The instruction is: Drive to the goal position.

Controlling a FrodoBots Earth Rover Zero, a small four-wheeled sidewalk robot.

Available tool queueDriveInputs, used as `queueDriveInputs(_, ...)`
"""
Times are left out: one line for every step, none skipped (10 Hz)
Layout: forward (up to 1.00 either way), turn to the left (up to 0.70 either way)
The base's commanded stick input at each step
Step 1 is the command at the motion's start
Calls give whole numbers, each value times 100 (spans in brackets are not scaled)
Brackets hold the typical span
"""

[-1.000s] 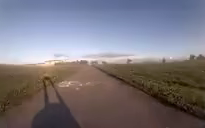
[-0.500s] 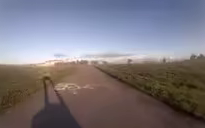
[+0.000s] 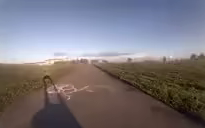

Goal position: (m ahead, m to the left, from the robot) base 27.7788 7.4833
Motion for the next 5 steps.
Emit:
queueDriveInputs(70,0)
queueDriveInputs(70,0)
queueDriveInputs(70,0)
queueDriveInputs(70,0)
queueDriveInputs(70,0)
